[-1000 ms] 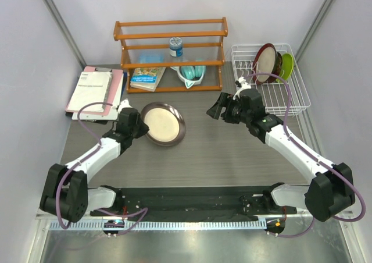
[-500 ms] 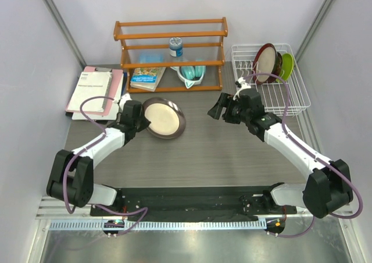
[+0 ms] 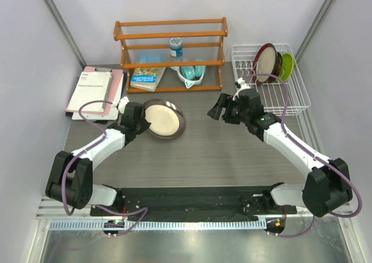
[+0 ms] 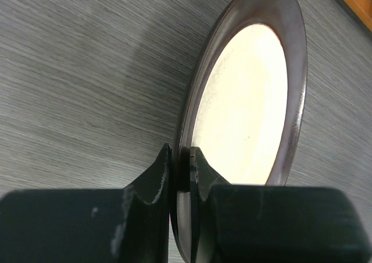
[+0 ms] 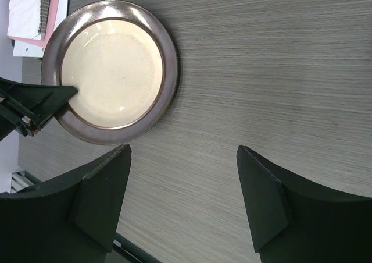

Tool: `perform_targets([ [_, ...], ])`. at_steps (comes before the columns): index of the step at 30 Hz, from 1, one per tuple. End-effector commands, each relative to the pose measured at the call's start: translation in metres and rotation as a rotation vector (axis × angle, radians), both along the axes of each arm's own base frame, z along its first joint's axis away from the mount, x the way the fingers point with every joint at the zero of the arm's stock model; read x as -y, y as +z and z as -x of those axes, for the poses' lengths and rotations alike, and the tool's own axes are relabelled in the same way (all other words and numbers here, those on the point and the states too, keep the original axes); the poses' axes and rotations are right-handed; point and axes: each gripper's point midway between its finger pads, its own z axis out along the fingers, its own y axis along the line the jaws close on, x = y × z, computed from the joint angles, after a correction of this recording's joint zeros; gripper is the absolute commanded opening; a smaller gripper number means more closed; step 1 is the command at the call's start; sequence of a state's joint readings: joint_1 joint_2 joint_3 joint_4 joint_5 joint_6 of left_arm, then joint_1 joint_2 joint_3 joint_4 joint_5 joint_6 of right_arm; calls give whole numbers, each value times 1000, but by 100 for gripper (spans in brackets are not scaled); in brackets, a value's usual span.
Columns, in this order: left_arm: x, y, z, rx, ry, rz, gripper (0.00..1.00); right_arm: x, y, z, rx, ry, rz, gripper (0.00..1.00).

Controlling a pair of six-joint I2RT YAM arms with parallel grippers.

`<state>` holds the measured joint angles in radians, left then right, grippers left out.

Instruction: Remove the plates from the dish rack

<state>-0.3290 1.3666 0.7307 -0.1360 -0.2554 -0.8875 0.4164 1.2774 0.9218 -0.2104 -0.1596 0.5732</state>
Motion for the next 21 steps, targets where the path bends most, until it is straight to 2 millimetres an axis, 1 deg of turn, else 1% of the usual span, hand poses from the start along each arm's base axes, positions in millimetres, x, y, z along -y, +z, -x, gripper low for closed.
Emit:
perform_targets([
  [1, -63, -57, 60, -336, 48, -343, 0, -2, 7, -4, 36, 12, -13, 79],
  [5, -57, -60, 59, -362, 21, -355, 0, -1, 6, -3, 37, 13, -12, 79],
  [8, -51, -57, 56, -337, -2, -346, 0, -2, 6, -2, 35, 17, -14, 79],
  [13, -36, -54, 53, -297, -73, -287, 0, -1, 2, 0, 29, 18, -13, 79],
  [15, -33, -52, 52, -284, -90, -279, 0, -1, 2, 0, 30, 22, -13, 79],
  [16, -31, -54, 56, -294, -104, -262, 0, -1, 1, 0, 28, 19, -10, 79],
  [17, -24, -52, 49, -251, -142, -247, 0, -1, 0, 1, 28, 22, -9, 79],
  [18, -19, -47, 47, -218, -161, -221, 0, -1, 0, 0, 28, 21, -11, 79],
  [19, -18, -51, 50, -212, -157, -208, 0, -2, 1, 0, 31, 24, -13, 79],
  [20, -12, -47, 45, -173, -167, -171, 0, -2, 1, 0, 31, 24, -13, 79],
  [21, -10, -44, 45, -159, -170, -158, 0, -2, 3, 0, 33, 25, -14, 79],
])
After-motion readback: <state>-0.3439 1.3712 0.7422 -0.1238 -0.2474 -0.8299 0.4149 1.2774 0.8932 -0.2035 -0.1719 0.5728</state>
